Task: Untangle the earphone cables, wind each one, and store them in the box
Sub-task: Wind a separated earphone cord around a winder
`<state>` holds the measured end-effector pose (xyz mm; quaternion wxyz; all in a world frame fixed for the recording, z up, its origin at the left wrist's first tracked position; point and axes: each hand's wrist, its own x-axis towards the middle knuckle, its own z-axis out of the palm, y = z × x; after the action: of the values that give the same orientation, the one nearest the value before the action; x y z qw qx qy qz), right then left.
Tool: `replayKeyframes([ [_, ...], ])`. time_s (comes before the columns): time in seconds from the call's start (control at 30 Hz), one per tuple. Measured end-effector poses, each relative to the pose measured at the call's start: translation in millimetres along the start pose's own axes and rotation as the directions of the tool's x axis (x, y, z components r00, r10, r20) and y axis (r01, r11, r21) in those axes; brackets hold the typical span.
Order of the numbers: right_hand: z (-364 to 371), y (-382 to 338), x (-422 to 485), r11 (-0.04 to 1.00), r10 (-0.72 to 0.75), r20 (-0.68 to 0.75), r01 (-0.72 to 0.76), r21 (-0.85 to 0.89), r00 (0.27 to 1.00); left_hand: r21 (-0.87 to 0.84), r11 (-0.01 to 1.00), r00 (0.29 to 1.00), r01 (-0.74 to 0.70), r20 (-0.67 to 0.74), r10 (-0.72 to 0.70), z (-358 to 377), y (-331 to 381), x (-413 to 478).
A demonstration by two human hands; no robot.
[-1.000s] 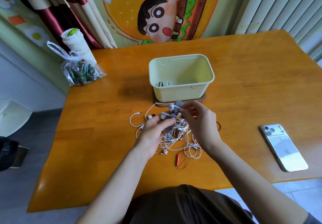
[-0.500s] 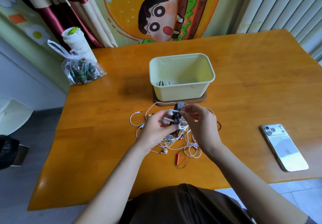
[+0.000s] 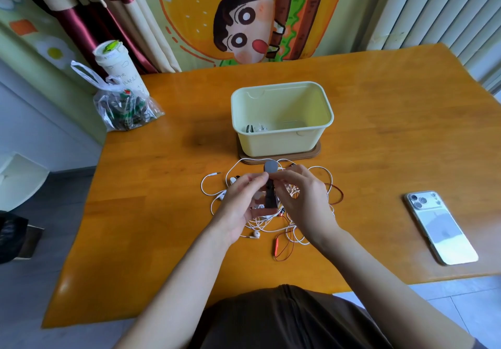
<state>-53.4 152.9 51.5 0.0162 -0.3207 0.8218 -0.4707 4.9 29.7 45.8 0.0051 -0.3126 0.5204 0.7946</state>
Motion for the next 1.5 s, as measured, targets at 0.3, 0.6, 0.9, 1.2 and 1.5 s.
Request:
replayKeyframes([
  [0.3, -0.6, -5.3, 3.5, 0.987, 0.089, -0.008, -0.087, 0.135, 0.996, -0.012, 1.0, 0.999, -0.024, -0.046, 0.024, -1.6, 2.5, -2.2],
  [0.6, -4.1, -2.7, 7.4, 0.96, 0.197, 0.055, -0.203, 0.19, 0.979, -0.051, 0.999, 1.0, -0.018, 0.013, 0.019, 2.3, 8.2, -5.7],
  [0.9, -3.2, -3.6, 5.6, 0.96, 0.191, 0.135, -0.214, 0.181, 0.972, -0.17, 0.985, 0.999, 0.013, -0.033, -0.019, 3.0, 9.0, -4.6],
  [1.2, -1.9, -1.9, 3.9, 0.98, 0.145, 0.167, -0.165, 0.116, 0.975, -0.107, 0.993, 0.999, -0.048, 0.001, 0.048, 0.5, 8.2, -6.9],
  [1.5, -3.9, 4.0, 3.9, 0.993, -0.067, 0.156, 0.081, -0.087, 0.986, -0.082, 0.997, 0.995, 0.006, -0.097, -0.014, -5.9, 15.7, -10.7],
])
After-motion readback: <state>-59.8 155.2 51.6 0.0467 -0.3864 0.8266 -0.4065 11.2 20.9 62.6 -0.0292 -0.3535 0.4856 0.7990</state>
